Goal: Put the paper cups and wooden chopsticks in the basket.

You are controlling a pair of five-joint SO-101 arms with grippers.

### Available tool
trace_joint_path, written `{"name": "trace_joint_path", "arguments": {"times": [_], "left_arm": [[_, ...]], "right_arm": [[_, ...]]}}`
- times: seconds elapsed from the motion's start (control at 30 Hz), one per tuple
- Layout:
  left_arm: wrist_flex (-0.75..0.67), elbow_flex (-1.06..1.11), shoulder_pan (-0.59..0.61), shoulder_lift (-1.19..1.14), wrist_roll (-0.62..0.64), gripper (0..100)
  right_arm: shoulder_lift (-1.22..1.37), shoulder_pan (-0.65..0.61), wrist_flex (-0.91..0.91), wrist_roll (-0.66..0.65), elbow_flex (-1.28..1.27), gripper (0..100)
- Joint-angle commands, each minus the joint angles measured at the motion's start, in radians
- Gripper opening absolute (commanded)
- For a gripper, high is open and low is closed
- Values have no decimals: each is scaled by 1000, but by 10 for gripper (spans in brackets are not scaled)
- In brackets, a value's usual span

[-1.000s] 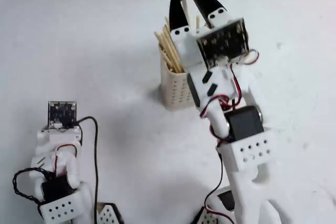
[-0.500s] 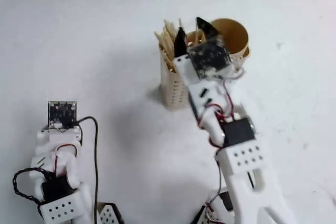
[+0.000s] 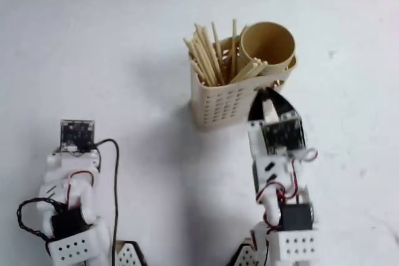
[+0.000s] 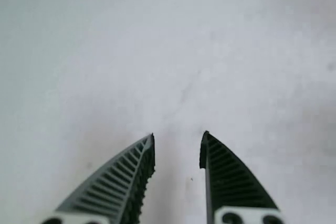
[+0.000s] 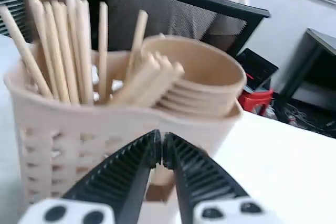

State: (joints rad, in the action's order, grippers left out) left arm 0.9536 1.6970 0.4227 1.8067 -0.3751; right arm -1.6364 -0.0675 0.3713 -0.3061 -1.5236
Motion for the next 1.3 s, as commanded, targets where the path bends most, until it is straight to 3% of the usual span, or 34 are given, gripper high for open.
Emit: {"name": "trace_joint_path", "arguments": {"times": [0.0,0.23,0.6,0.93,1.27], "left_arm": [[-5,-5,-113,15,-8,158],[37,-5,-229,13,-5,157],[330,-5,-228,13,-8,156],[333,-5,-228,13,-8,156],[333,-5,-228,13,-8,156]], "right_arm": [[-185,88,27,2,-121,21],[-105,156,76,3,-173,21],[-156,154,475,6,-169,18],[-157,160,883,3,-167,18],[-157,159,894,6,-167,18]]}}
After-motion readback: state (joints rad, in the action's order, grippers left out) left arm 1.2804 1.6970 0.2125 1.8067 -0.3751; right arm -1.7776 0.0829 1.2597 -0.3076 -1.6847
